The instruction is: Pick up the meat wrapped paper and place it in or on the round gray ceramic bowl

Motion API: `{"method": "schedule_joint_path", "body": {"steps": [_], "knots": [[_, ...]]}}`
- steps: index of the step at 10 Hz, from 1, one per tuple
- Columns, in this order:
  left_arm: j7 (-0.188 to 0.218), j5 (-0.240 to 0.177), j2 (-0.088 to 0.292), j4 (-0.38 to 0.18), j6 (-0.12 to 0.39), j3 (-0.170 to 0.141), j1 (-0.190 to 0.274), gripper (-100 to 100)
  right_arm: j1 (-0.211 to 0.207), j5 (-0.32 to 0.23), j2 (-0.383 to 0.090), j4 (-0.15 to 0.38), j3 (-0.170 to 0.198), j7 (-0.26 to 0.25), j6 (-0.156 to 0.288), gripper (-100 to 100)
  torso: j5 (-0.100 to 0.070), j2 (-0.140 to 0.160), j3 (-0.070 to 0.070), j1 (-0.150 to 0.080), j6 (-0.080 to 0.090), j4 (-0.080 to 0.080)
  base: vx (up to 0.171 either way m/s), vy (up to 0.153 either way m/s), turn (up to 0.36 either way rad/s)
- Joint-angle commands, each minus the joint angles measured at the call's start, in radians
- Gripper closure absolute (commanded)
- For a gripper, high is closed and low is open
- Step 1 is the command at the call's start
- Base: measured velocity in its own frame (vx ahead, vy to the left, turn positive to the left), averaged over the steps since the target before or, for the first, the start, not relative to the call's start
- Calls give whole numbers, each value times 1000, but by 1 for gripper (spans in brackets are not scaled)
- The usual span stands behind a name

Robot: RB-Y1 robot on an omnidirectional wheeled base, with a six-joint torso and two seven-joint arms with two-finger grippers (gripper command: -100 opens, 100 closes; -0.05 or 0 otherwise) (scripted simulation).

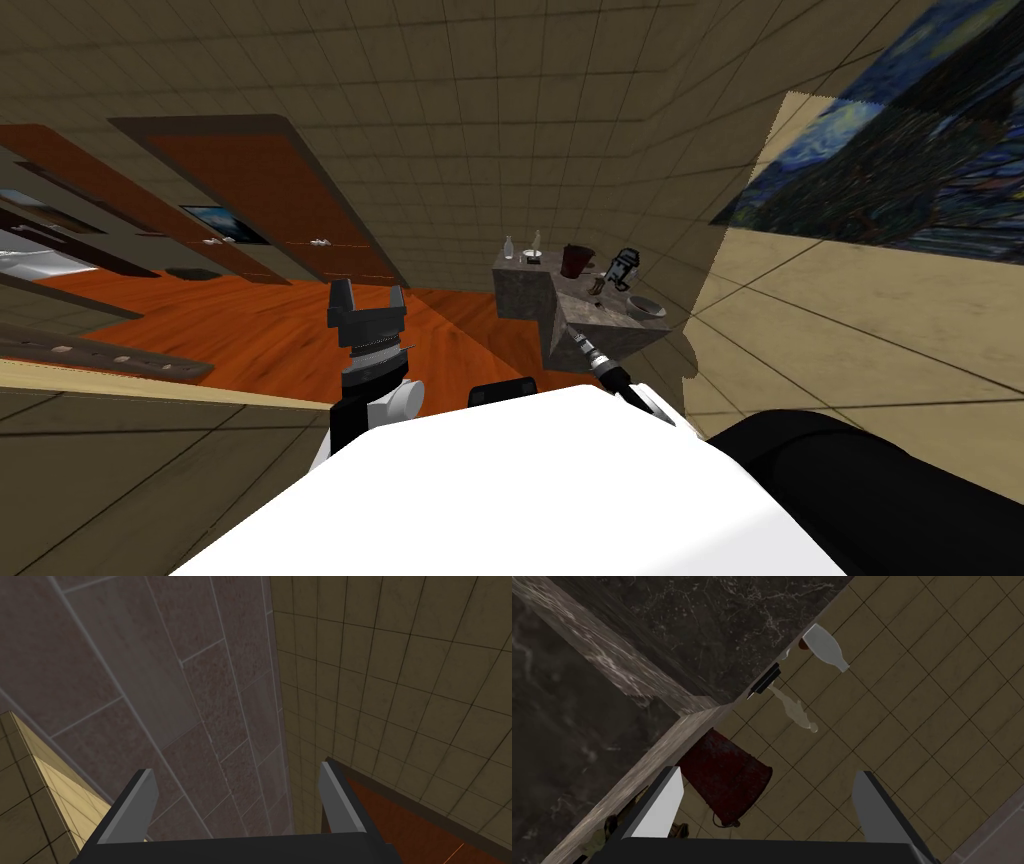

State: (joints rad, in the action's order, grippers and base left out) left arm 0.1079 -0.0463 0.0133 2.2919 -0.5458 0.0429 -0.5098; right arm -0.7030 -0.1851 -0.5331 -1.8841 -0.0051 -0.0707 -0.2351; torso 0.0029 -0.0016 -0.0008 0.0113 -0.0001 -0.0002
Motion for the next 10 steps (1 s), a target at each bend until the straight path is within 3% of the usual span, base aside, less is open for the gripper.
{"method": "schedule_joint_path", "body": {"steps": [1, 4, 5, 7, 9, 10], "knots": [[0, 0, 0, 0, 0, 0, 0, 0, 3, -10, -26, 45, -1, -7, 14, -100, 0, 0, 0, 0, 0, 0, 14, 130, 0], [0, 0, 0, 0, 0, 0, 0, 0, -31, -45, -113, 136, -11, -32, 71, -100, -1, 2, 1, -5, 0, 0, -2, 126, 21], [0, 0, 0, 0, 0, 0, 0, 0, -31, -45, -116, 140, -11, -32, 71, -100, -1, 1, 1, -4, 0, 0, 4, 113, 10], [0, 0, 0, 0, 0, 0, 0, 0, -63, -73, -184, 220, -23, -58, 124, -100, -1, 3, 2, -4, 0, 1, -6, 159, 60], [0, 0, 0, 0, 0, 0, 0, 0, -63, -73, -205, 237, -23, -58, 127, -100, 0, 0, 0, -2, 0, 0, 15, 105, 1], [0, 0, 0, 0, 0, 0, 0, 0, -78, -84, -244, 279, -30, -71, 155, -100, -1, 1, 0, -7, 0, 0, -1, 79, 73]]}}
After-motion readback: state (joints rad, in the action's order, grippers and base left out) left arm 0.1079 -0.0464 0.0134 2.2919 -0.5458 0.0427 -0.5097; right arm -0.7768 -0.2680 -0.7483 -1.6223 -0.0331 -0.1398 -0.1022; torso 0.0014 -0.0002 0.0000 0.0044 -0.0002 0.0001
